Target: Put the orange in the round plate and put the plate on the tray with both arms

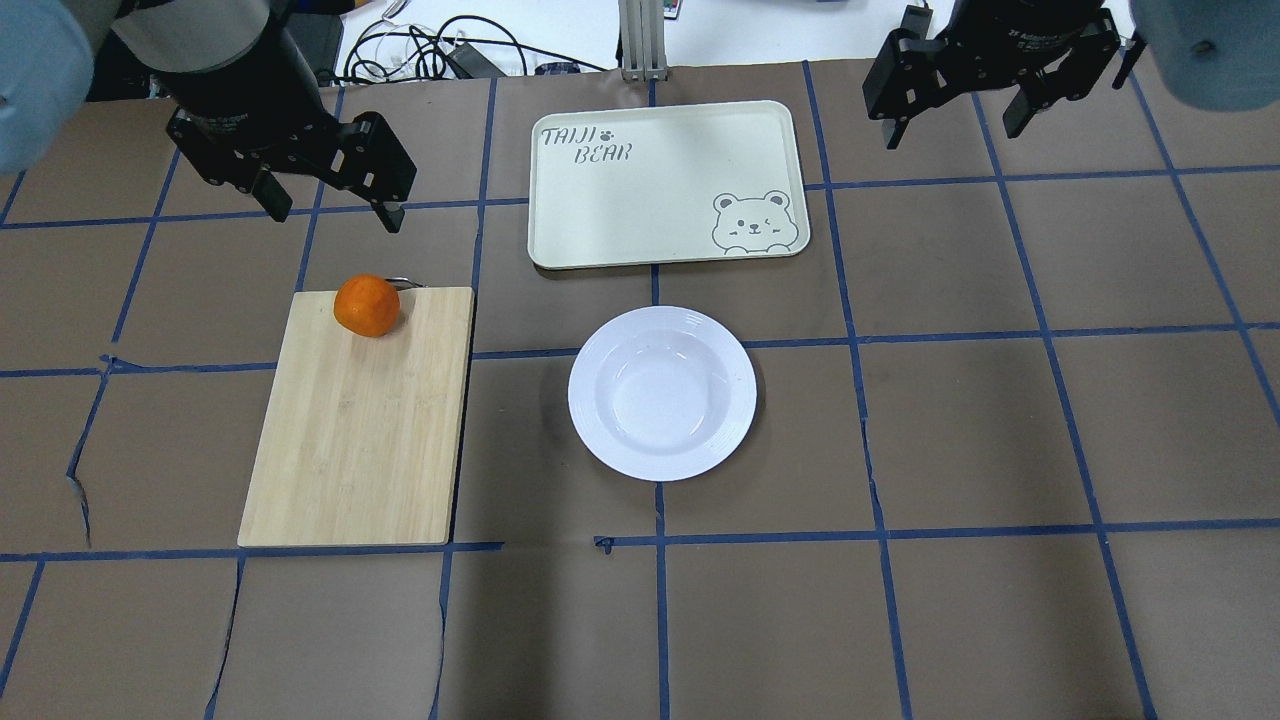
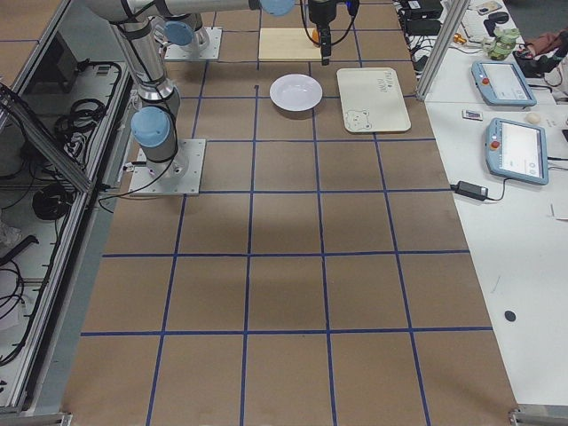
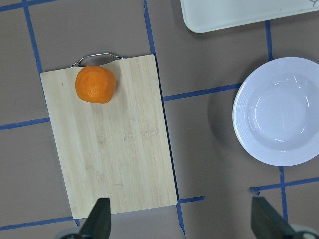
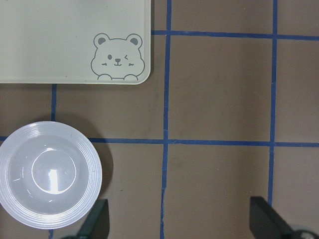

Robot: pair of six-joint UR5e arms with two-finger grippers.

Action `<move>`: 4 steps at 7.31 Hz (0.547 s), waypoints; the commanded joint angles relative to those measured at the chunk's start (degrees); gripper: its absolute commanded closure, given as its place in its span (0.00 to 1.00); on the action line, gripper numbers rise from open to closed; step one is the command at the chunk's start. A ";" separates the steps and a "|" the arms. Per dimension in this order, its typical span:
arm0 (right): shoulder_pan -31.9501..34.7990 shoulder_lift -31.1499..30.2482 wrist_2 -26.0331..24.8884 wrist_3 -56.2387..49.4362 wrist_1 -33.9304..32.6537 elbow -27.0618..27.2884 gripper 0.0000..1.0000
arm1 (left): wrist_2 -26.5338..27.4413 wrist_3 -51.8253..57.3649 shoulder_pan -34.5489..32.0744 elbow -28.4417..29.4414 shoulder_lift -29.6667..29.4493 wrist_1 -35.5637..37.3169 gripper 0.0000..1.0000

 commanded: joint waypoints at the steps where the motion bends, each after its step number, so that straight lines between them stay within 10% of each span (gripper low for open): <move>1: -0.18 0.00 0.02 -0.32 0.17 0.00 0.00 | -0.12 0.00 0.07 -0.16 -0.02 0.00 0.00; 4: -0.09 -0.09 0.11 -0.32 0.09 0.70 0.00 | -0.12 0.26 0.33 0.10 -0.28 0.00 0.00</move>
